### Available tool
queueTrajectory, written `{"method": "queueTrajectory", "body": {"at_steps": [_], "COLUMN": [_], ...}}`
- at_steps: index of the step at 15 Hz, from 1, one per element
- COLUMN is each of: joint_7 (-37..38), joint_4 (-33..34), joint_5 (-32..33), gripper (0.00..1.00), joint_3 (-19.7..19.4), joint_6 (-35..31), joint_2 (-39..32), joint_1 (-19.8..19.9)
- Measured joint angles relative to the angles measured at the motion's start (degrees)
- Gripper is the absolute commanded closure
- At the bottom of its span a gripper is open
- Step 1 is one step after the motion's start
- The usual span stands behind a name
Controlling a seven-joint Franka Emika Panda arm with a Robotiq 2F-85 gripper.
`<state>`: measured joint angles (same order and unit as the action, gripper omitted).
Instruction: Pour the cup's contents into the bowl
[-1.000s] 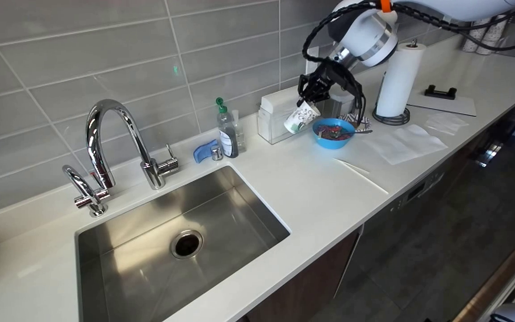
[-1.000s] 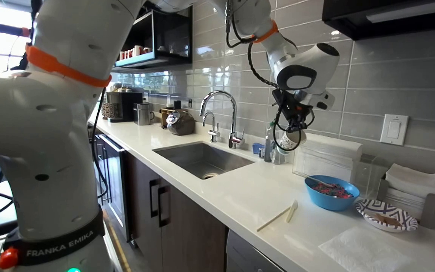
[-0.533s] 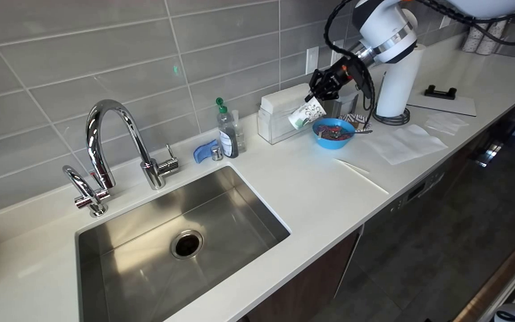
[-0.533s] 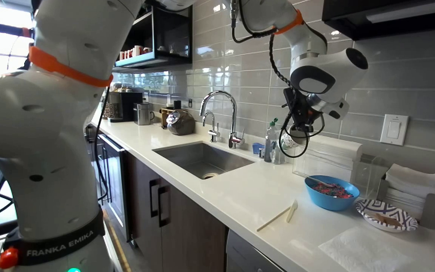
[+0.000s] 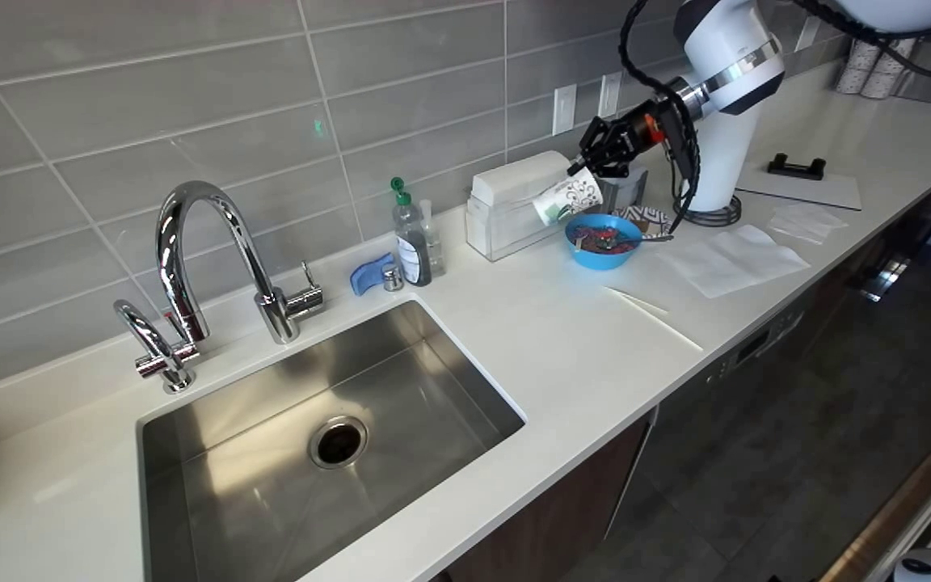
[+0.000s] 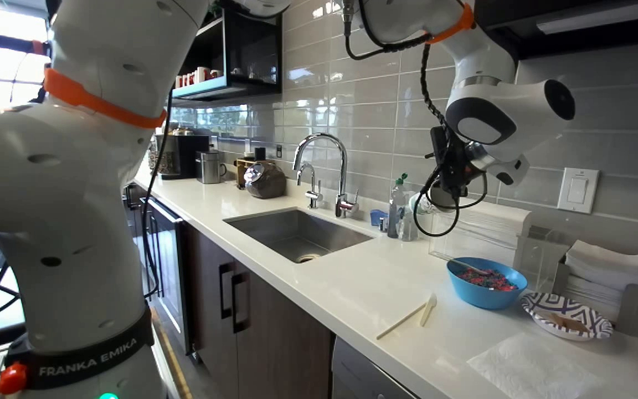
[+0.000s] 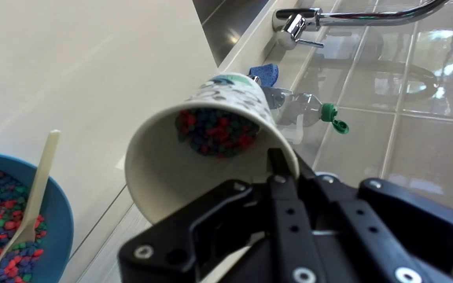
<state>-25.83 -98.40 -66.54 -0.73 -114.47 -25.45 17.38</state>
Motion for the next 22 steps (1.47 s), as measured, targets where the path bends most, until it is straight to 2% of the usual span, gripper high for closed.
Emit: {"method": "queueTrajectory", "body": {"at_steps": [6,12,20,22], "joint_7": [-2.85,-7.40,-11.02,-11.07], "joint_4": [-0.02,-0.59,-2.09,-2.34], "joint_5": [-7.16,-17.09,-22.21,-22.23], "gripper": [0.99,0.99,0.99,0.95], "joint_3": [-2.49,-3.80,-6.55,-7.02], "joint_6": [3.14,8.43,13.63,13.63], "joint_2": [-1.51,-2.99,-3.80,-3.93], "joint_1": [0.90,2.25,2.38,2.25]}}
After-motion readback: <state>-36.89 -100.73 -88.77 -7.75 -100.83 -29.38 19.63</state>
